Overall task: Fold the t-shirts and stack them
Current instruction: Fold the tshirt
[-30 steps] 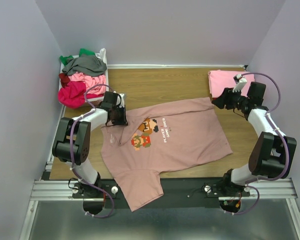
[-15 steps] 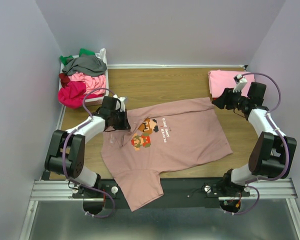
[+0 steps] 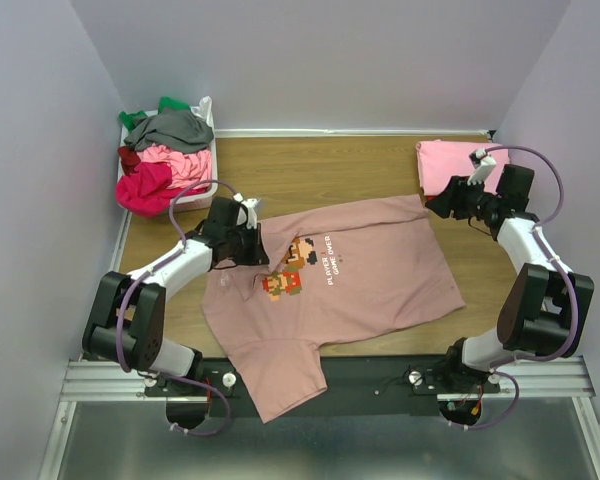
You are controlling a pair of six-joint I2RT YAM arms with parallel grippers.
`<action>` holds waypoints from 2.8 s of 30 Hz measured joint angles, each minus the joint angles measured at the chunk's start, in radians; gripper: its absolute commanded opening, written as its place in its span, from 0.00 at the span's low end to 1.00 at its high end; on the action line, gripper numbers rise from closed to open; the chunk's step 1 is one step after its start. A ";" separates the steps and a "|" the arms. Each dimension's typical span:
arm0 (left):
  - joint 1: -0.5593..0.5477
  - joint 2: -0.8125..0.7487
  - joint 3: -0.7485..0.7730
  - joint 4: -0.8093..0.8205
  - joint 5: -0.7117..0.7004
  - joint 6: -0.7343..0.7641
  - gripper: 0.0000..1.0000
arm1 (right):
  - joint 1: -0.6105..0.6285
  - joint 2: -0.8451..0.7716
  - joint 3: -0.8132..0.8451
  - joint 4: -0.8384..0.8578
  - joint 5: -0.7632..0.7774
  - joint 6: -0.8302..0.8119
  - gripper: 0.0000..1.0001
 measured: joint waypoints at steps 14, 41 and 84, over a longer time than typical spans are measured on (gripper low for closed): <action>-0.080 -0.005 -0.022 0.024 0.030 -0.047 0.00 | 0.000 0.000 0.000 -0.001 -0.005 0.000 0.61; -0.197 -0.088 -0.016 0.043 0.027 -0.077 0.59 | -0.006 0.000 0.000 -0.004 -0.013 -0.009 0.63; -0.289 0.132 0.034 0.085 -0.163 -0.119 0.21 | -0.009 0.039 0.000 -0.059 -0.044 -0.059 0.63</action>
